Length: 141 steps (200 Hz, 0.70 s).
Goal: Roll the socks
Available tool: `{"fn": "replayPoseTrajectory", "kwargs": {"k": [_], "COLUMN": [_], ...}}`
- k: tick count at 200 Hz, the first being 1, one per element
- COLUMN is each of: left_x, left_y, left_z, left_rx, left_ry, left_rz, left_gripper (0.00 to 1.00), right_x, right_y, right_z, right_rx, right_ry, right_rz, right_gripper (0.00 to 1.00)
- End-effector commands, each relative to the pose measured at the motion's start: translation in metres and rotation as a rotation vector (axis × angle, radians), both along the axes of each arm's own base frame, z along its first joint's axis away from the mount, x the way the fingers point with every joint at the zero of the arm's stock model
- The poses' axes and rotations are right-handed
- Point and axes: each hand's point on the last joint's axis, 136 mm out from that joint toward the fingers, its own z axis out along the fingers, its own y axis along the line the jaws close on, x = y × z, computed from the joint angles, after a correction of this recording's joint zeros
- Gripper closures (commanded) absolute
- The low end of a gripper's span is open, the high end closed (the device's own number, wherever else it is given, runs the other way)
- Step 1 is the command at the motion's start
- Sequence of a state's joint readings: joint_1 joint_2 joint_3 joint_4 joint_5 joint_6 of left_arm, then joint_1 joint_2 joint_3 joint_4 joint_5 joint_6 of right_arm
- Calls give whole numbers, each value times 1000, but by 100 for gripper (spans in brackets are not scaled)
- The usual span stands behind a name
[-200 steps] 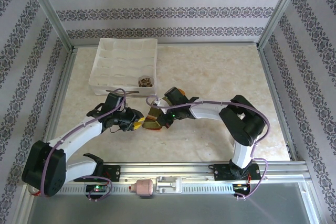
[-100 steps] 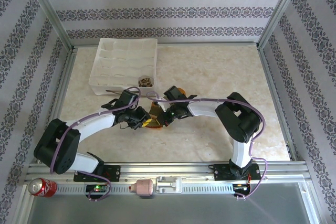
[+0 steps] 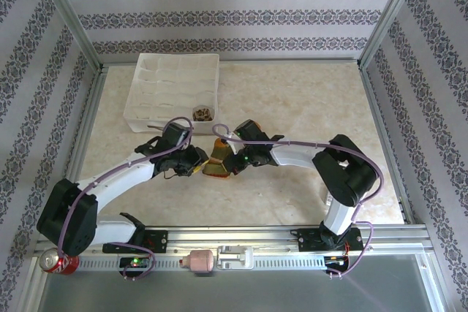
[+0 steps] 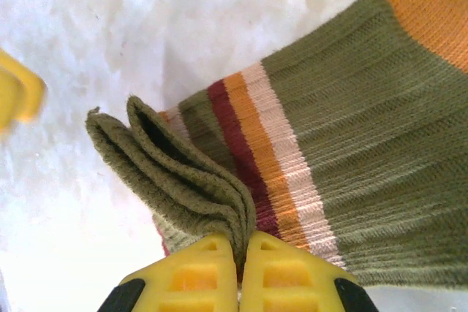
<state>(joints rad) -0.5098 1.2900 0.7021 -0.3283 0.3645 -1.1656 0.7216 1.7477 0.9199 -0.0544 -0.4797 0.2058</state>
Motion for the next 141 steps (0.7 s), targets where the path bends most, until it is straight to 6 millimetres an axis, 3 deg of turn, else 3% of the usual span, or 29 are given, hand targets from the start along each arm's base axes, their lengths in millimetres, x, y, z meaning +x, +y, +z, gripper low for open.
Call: {"fn": "replayPoseTrajectory", "kwargs": {"k": [1,32,80,141], "left_x": [-11,-14,1,12], "left_y": [-9,-11,-19,-33], "left_z": [-15,-27,-33,-54], "left_rx": [-5,28,50,78], "left_ry": [44,71,53,92], "left_rz": [4,23,2,-23], "left_gripper": [62,59,51,50], "right_x": [7,3,-2,-5], "right_y": [-4,-13,-24,-20], "right_z": [13,1,-15,-24], "right_rx": [16,-23,-62,-54], "right_ry": [-27,1,31,69], "right_rz": [-46,-53,-69,-62], "right_gripper": [100,100,100,100]}}
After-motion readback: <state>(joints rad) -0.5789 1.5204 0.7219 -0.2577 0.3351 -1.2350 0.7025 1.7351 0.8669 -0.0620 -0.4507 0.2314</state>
